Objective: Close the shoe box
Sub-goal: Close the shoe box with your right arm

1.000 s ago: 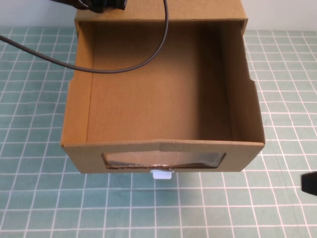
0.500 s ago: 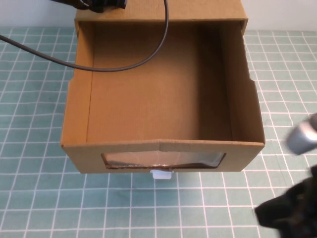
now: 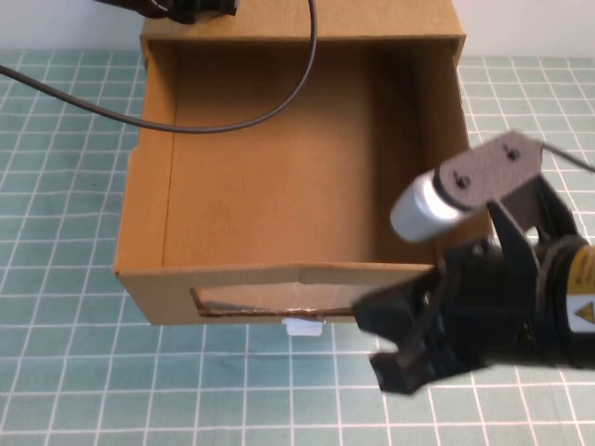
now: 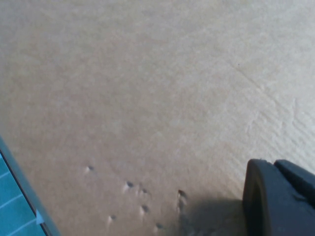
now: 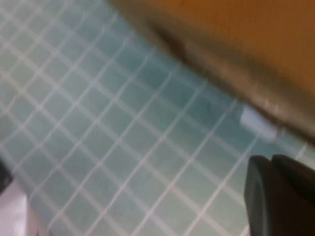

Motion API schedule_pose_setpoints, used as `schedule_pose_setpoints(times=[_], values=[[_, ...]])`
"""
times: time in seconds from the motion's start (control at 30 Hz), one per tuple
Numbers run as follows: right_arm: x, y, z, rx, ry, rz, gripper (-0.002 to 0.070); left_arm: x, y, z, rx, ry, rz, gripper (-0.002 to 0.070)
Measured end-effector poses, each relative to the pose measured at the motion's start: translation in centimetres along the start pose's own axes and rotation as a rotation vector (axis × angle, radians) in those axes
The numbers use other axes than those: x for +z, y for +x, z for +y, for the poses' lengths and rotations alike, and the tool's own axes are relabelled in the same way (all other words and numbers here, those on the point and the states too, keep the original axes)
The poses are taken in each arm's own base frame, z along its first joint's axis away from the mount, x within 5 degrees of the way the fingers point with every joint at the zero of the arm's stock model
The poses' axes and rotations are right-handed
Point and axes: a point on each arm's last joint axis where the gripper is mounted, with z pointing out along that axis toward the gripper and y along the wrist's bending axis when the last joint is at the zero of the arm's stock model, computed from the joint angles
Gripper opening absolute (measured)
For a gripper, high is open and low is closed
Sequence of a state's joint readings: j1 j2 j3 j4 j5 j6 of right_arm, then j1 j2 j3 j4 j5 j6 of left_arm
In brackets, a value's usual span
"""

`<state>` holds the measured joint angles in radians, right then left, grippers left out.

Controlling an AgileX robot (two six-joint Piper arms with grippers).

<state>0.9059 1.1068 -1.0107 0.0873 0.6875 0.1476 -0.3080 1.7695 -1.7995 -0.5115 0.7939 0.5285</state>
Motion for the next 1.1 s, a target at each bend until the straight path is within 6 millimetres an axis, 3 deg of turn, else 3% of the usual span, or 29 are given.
schedule_pose_setpoints(times=[0.13,0.43,1.1], values=[[0.6,-0.8,-0.2,-0.023,0.025,-0.078,-0.0010,0.0,0.0,0.0,0.000,0.000,0.000,-0.0005],[3.0,-1.0,-0.5,-0.018,0.053,-0.063,-0.0010,0.0,0.0,0.0,-0.001,0.000,0.000,-0.0005],[3.3,-2.2,-2.0,0.070,0.065,-0.102,-0.0011,0.0,0.0,0.0,-0.001,0.001,0.001,-0.0005]])
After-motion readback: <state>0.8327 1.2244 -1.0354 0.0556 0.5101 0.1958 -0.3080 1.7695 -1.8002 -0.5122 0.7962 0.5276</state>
